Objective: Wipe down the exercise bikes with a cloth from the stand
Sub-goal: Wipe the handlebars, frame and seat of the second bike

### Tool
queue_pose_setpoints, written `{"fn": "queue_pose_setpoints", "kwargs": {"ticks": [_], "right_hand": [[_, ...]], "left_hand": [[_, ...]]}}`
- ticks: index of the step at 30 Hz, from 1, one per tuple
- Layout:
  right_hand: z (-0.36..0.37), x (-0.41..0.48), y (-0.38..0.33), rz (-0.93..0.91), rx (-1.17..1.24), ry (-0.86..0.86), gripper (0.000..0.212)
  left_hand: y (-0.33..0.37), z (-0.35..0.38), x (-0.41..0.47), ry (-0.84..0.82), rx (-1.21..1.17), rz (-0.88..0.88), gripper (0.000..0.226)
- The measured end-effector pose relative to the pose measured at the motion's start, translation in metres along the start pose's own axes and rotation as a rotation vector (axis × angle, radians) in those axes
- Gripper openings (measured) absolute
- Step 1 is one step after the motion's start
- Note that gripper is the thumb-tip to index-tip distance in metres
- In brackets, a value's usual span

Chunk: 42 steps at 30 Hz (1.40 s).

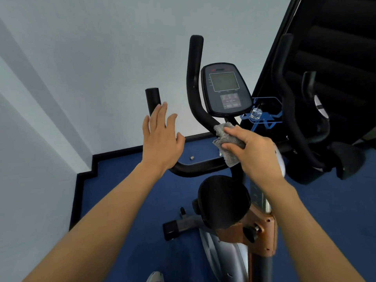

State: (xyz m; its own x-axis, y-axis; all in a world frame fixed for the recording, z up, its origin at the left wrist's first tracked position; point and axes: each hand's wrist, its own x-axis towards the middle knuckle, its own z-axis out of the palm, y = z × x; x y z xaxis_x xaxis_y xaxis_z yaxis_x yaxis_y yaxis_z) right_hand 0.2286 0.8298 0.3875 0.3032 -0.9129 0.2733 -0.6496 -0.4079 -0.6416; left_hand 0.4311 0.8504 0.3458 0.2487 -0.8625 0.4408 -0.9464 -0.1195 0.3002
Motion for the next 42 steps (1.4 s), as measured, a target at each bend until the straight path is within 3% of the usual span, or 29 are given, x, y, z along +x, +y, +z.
{"fn": "queue_pose_setpoints", "kwargs": {"ticks": [10,15,28,34,42], "right_hand": [[0.003,-0.002,0.019,-0.003,0.068,0.097,0.045],[0.009,-0.020,0.031,-0.074,-0.039,-0.030,0.050],[0.024,-0.023,0.032,-0.039,0.152,0.171,0.045],[0.031,-0.007,0.035,-0.110,0.158,0.171,0.040],[0.022,0.037,0.022,-0.057,0.176,0.052,0.036]], "left_hand": [[-0.003,0.002,0.003,-0.005,0.056,-0.001,0.050],[-0.002,0.006,0.000,0.033,0.007,-0.019,0.046],[-0.003,0.008,-0.002,0.024,0.046,-0.019,0.051],[-0.001,0.011,-0.001,0.077,-0.020,-0.039,0.046],[-0.004,0.008,-0.001,0.049,-0.017,-0.033,0.046]]}}
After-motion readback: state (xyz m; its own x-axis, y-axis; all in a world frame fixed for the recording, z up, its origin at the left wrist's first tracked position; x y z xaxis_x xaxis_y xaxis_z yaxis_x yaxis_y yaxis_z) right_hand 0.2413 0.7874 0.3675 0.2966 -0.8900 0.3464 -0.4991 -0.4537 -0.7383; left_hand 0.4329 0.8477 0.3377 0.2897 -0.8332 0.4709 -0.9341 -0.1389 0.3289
